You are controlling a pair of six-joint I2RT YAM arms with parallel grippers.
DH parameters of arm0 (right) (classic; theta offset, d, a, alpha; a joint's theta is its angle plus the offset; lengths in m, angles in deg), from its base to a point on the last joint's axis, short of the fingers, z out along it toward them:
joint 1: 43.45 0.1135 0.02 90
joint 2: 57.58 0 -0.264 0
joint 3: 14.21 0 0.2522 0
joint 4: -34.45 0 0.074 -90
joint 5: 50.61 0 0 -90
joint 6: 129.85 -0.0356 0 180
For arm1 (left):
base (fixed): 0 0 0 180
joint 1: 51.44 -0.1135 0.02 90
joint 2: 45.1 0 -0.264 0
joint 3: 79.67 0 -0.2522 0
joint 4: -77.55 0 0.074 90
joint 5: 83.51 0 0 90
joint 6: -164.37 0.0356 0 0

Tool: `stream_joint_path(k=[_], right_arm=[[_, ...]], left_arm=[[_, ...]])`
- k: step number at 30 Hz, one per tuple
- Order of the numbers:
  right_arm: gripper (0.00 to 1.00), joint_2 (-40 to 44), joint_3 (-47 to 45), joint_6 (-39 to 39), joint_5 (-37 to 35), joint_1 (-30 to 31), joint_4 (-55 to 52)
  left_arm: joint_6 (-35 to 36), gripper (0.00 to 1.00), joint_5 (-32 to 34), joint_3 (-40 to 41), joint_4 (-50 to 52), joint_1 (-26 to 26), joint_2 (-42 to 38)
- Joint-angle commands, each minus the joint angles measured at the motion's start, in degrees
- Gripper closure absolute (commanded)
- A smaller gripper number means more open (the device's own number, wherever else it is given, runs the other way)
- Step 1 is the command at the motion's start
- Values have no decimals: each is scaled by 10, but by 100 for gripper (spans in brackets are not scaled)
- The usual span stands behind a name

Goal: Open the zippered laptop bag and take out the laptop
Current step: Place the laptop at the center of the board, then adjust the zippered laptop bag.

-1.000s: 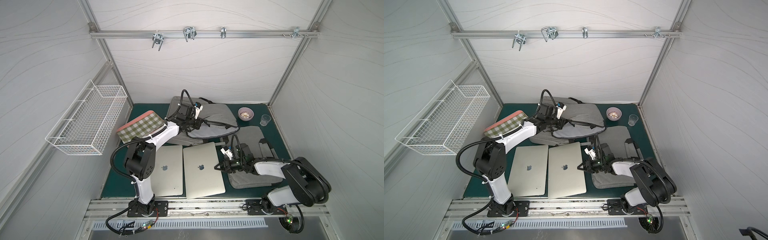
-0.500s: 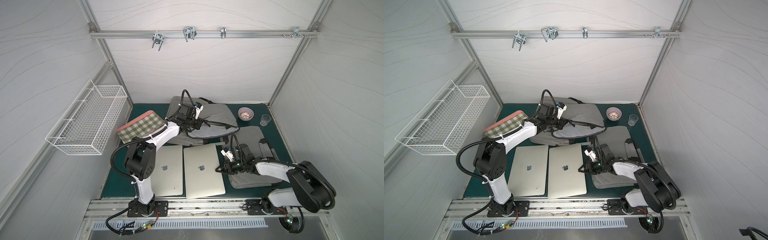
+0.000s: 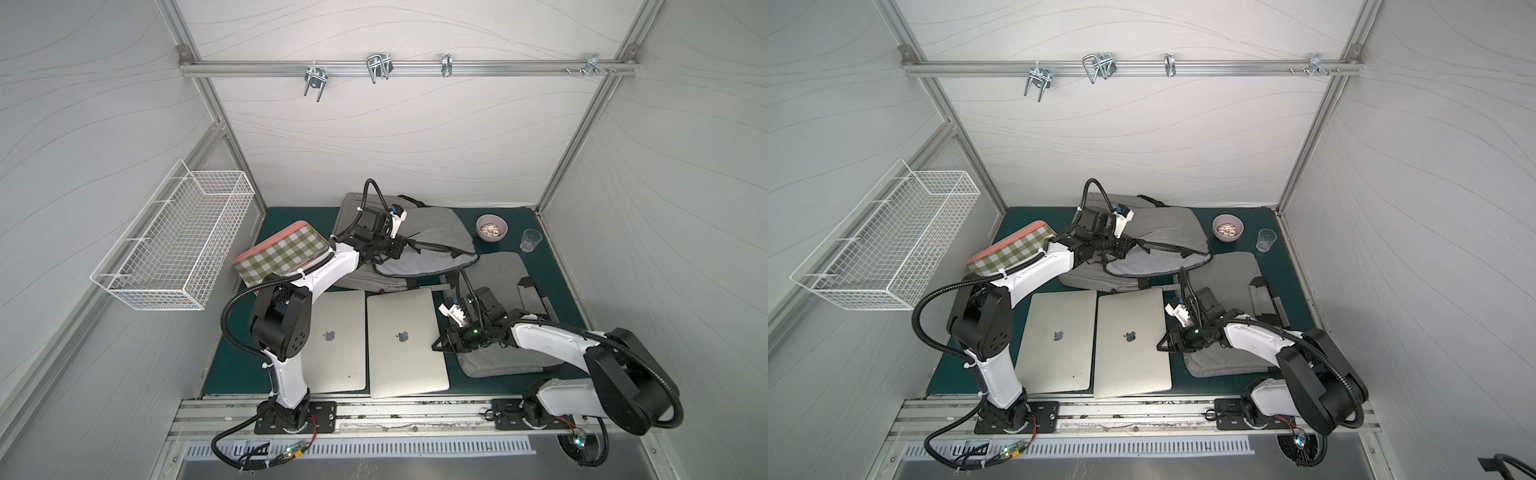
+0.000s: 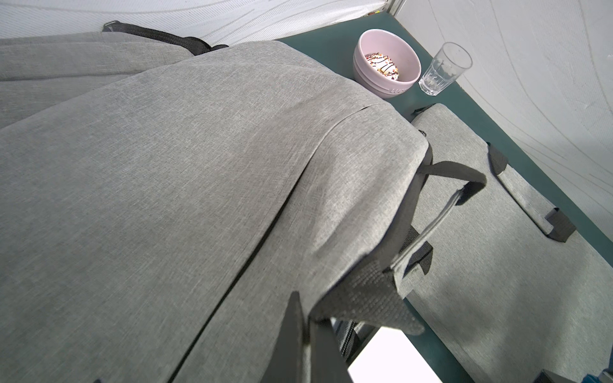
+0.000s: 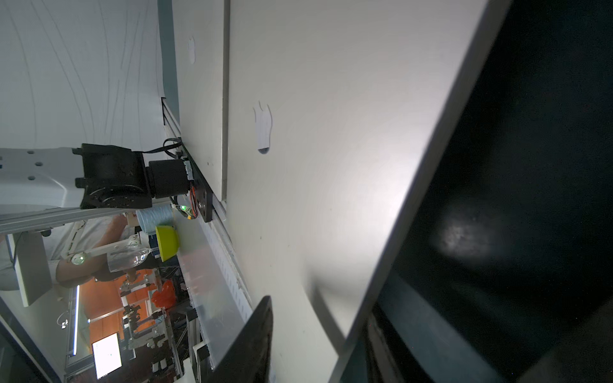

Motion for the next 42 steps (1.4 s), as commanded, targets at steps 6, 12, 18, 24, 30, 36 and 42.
stream_joint_path(k=[6,12,18,24,30,36,42], right_arm=[[48,44,20,34,-22,9,-78],[41,85,21,23,-56,-3,-97],[29,152,8,-61,-87,-61,-43],[7,150,34,-170,-131,-109,43],[2,107,61,-283,-177,-135,129],[1,72,70,-344,-197,-139,173],[1,18,87,-384,-202,-138,204]], left_arm=[[0,100,-5,-34,-10,0,1],[1,100,-8,-24,-5,0,-7],[8,100,-8,2,13,4,-30],[11,100,-7,59,30,19,-69],[32,100,-12,108,55,38,-93],[75,87,-37,103,111,47,-92],[125,57,-70,93,188,50,-98]])
